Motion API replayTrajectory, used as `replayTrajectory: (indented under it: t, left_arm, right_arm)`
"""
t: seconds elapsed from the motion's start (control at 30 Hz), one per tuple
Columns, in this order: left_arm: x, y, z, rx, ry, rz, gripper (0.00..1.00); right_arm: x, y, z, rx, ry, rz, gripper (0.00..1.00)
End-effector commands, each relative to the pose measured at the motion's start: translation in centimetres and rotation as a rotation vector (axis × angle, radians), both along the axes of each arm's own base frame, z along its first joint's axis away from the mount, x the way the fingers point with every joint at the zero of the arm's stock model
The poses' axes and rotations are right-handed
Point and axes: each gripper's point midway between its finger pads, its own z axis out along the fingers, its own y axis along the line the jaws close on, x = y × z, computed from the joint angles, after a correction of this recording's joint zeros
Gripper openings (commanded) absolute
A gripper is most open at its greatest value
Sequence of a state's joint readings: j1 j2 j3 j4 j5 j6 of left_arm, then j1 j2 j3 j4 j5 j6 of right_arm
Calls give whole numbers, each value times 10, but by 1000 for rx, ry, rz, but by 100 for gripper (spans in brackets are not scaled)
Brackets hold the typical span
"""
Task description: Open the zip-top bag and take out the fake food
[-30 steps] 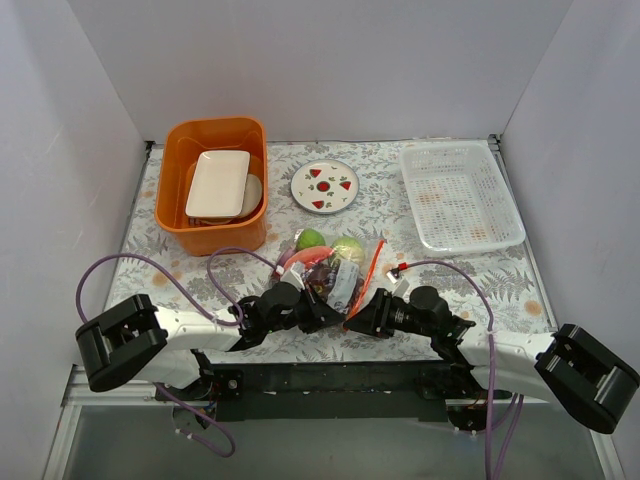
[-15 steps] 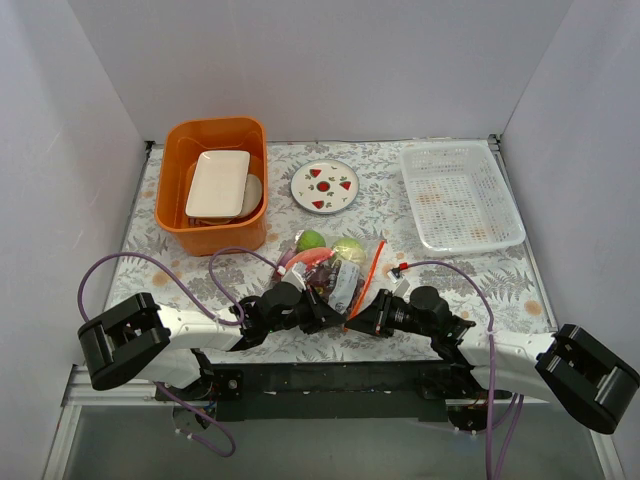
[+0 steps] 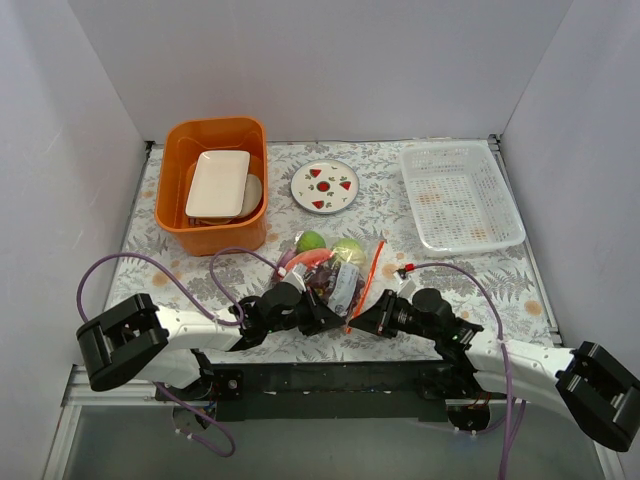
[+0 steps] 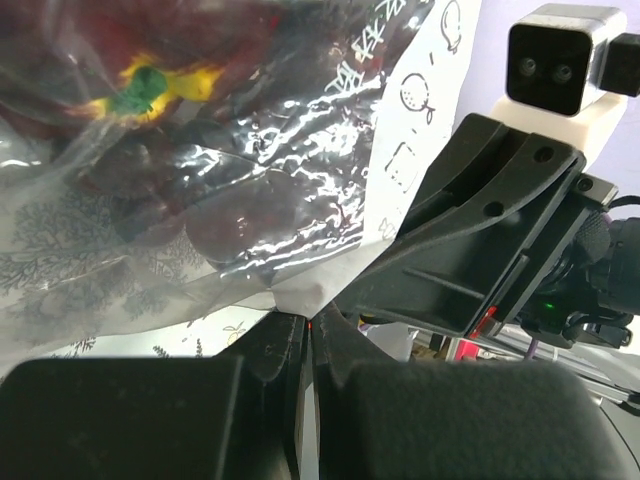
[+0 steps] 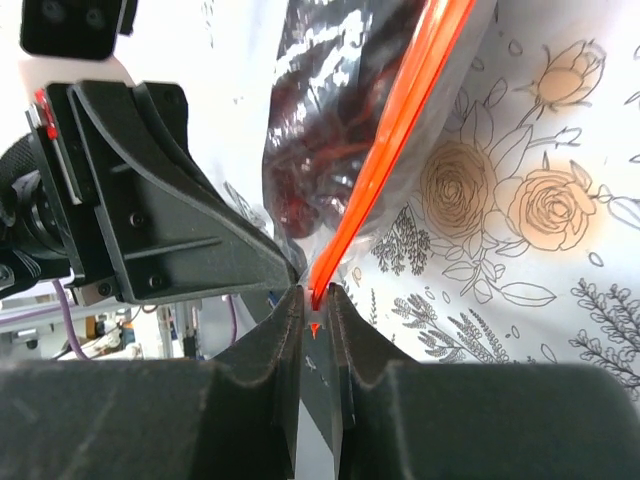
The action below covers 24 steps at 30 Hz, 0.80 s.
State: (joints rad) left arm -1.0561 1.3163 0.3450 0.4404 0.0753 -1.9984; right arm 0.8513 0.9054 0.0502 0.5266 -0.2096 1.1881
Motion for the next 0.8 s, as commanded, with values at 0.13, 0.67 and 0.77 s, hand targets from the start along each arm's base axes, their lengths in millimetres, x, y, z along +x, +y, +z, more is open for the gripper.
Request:
replayTrajectory:
  t: [0.13,0.67,0.77]
  left_arm:
    - [-14,6,14,-52,105,9,0]
    - [-28,15,32,-57,72,-57,0]
    - [-30,17,38,-65,62,-66,0]
  right_arm:
    - [26,-15,0,-73,-60,-129,17]
    - [87,-61,40,-210,-182,-295,17]
    - [102,-74,53,-230,-210,-328,17]
